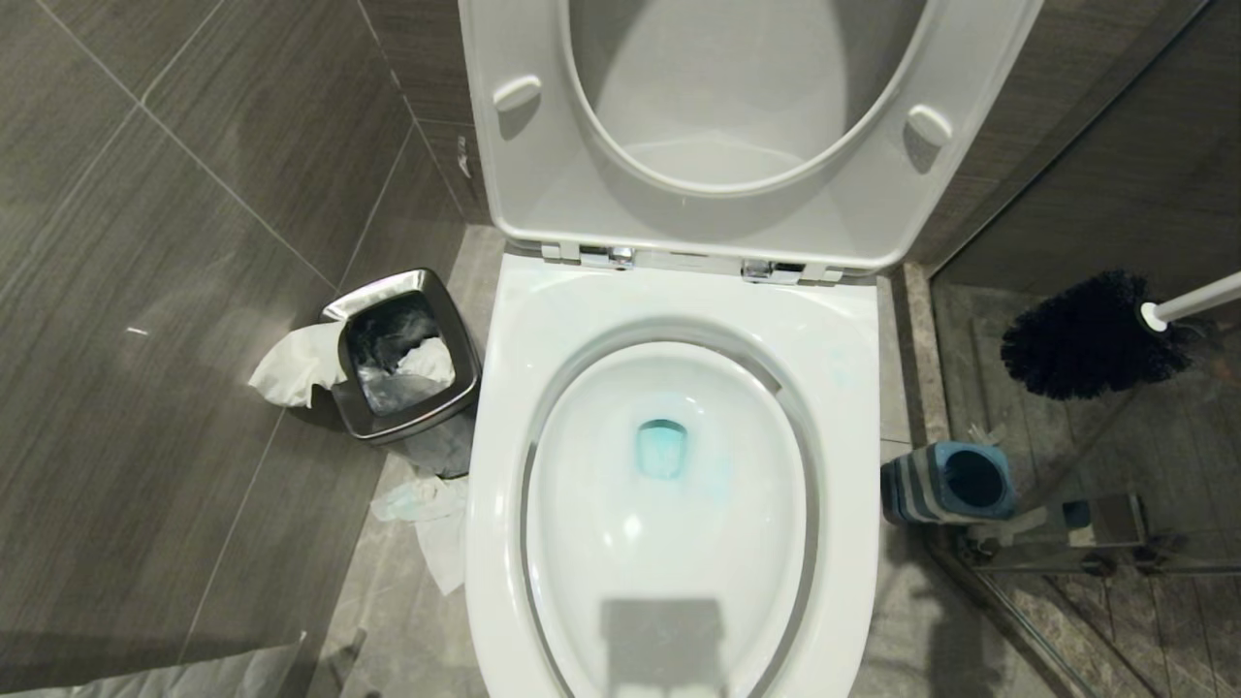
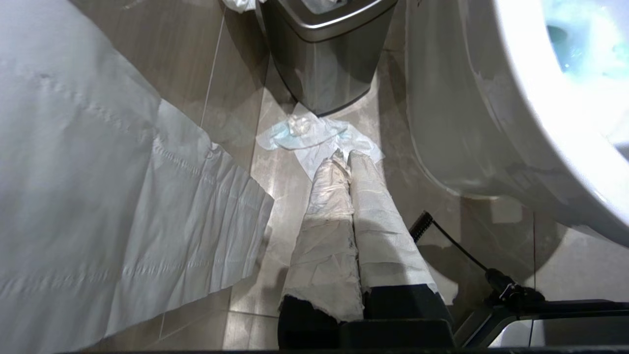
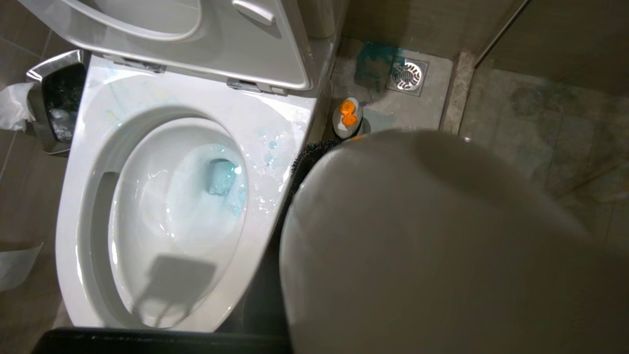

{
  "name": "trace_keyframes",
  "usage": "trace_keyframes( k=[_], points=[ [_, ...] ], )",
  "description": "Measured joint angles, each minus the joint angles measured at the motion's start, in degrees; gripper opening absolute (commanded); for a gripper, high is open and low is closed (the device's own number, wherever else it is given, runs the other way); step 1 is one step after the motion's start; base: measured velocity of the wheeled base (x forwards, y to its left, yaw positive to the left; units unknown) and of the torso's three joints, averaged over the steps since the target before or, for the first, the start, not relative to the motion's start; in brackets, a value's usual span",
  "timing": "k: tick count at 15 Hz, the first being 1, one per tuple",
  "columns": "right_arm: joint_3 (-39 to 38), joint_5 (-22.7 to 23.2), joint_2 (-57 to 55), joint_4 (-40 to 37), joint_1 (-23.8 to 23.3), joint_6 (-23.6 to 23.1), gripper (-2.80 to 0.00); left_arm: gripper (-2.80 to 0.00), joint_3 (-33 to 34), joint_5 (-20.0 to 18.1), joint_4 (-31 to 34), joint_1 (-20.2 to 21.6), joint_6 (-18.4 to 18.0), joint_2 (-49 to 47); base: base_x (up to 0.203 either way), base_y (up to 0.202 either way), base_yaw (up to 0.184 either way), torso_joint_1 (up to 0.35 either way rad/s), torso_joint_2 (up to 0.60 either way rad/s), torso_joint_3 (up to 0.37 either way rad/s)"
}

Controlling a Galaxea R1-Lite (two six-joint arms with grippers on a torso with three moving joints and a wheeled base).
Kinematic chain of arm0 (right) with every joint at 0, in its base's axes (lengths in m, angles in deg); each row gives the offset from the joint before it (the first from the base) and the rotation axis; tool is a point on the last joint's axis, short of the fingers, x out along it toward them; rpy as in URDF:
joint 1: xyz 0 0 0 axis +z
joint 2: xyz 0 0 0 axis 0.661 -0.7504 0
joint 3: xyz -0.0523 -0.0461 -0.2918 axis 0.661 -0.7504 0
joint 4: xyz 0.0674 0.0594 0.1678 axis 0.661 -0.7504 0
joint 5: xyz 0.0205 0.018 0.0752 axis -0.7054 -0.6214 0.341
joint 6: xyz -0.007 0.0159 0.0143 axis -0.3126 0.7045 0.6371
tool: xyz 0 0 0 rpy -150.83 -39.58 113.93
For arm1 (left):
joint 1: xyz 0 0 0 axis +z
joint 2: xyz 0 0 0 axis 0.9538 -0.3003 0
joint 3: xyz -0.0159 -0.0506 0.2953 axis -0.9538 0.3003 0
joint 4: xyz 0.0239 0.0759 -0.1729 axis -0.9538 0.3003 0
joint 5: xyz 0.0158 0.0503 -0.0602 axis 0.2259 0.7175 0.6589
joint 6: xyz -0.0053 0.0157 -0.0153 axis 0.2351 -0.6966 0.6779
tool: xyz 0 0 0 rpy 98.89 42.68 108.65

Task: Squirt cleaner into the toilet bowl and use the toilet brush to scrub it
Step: Scrub the toilet bowl

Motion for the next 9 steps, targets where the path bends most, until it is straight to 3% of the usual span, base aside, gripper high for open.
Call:
trace_keyframes(
  k=[9],
  points=[
    [0.06,0.06,0.02,0.09,0.0,-0.09,-2.8,-2.8,0.0,0.0,-0.02,0.0,-0.05,0.0,0.0,0.0,0.0,0.001,0.0,0.204]
  ],
)
